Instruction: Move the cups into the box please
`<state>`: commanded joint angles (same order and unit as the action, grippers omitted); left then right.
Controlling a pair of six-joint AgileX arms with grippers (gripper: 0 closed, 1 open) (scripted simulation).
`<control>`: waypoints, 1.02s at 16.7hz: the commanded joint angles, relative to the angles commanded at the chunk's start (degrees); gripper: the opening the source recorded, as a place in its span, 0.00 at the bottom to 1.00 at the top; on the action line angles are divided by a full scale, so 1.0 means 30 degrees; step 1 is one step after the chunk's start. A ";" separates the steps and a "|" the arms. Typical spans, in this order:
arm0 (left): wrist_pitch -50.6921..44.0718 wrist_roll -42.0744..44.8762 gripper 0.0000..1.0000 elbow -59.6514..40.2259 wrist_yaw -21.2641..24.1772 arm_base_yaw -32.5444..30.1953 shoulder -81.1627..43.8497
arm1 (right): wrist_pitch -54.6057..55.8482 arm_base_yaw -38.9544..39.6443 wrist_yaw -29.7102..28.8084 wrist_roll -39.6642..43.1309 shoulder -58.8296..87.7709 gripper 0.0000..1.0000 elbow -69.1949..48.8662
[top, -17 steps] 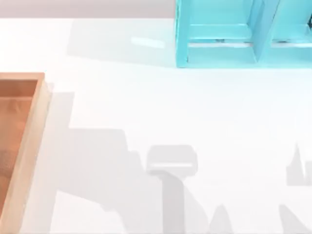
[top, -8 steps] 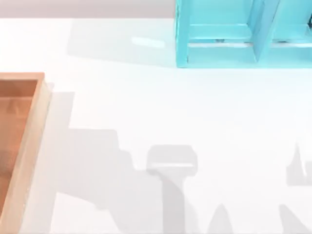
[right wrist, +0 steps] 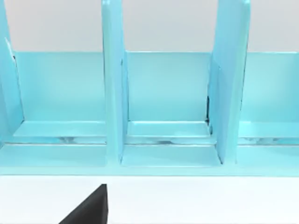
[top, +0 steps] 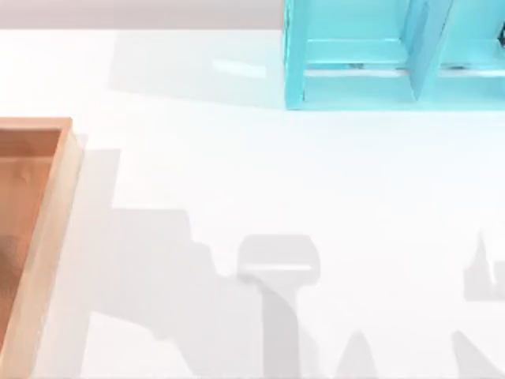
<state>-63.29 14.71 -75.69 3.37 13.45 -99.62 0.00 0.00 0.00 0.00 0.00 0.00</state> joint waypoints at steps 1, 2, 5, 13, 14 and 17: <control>0.0000 0.0000 0.90 0.0000 0.0000 0.0000 0.0000 | 0.0000 0.0000 0.0000 0.0000 0.0000 1.00 0.0000; 0.0000 0.0000 0.98 0.0000 0.0000 0.0000 0.0000 | 0.0000 0.0000 0.0000 0.0000 0.0000 1.00 0.0000; 0.0000 0.0000 1.00 0.0000 0.0000 0.0000 0.0000 | 0.0000 0.0000 0.0000 0.0000 0.0000 1.00 0.0000; -0.0315 0.0011 1.00 -0.0317 -0.0031 -0.0045 0.0022 | 0.0000 0.0000 0.0000 0.0000 0.0000 1.00 0.0000; -0.0772 0.0014 1.00 -0.0774 -0.0051 -0.0051 -0.0004 | 0.0000 0.0000 0.0000 0.0000 0.0000 1.00 0.0000; -0.3159 -0.0025 1.00 -0.3167 -0.0041 -0.0032 -0.0253 | 0.0000 0.0000 0.0000 0.0000 0.0000 1.00 0.0000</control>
<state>-72.77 14.63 -85.19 3.25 13.35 -100.38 0.00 0.00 0.00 0.00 0.00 0.00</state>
